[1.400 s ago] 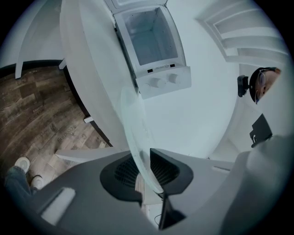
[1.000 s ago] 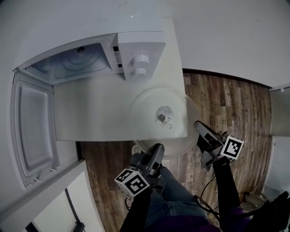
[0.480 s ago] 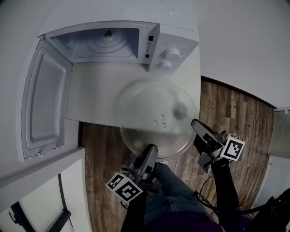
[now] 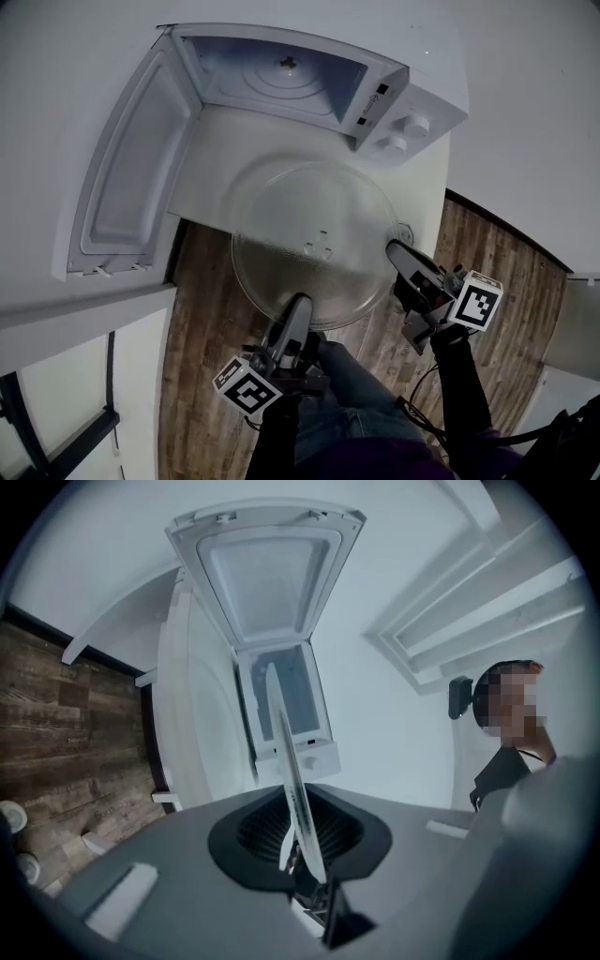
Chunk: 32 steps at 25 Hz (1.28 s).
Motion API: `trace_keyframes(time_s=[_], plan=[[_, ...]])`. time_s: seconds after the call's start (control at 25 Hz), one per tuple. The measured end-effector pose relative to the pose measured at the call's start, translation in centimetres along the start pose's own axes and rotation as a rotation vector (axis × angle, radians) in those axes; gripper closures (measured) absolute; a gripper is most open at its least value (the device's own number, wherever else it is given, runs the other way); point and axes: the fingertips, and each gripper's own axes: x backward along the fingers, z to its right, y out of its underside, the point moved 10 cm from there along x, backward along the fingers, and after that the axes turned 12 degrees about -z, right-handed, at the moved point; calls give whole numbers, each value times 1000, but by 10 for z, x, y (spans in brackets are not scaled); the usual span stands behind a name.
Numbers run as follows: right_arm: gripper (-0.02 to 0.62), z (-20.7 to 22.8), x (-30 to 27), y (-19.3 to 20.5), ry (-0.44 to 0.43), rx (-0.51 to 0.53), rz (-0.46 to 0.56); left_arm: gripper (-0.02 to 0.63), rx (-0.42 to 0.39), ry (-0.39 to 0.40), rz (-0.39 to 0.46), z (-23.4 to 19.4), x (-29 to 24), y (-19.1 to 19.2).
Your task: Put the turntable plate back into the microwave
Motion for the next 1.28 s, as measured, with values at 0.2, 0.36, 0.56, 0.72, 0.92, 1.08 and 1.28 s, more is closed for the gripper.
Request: trace_keyframes(time_s=[0.2, 0.36, 0.56, 0.72, 0.92, 1.08, 1.28], plan=[[534, -7, -22, -6, -32, 26, -40, 566, 59, 37, 99, 0, 12, -8], [534, -19, -35, -15, -68, 59, -52, 572, 86, 95, 162, 2, 17, -15], [522, -33, -50, -27, 19, 222, -85, 572, 152, 164, 243, 8, 11, -24], [488, -50, -64, -35, 242, 490, -143, 571, 179, 153, 285, 2, 10, -29], [482, -72, -91, -44, 500, 794, -240, 571, 170, 146, 299, -4, 3, -51], [482, -83, -113, -52, 670, 924, -314, 571, 171, 127, 299, -12, -7, -75], [538, -96, -140, -57, 809, 1069, -338, 569, 160, 92, 284, -24, -17, -102]])
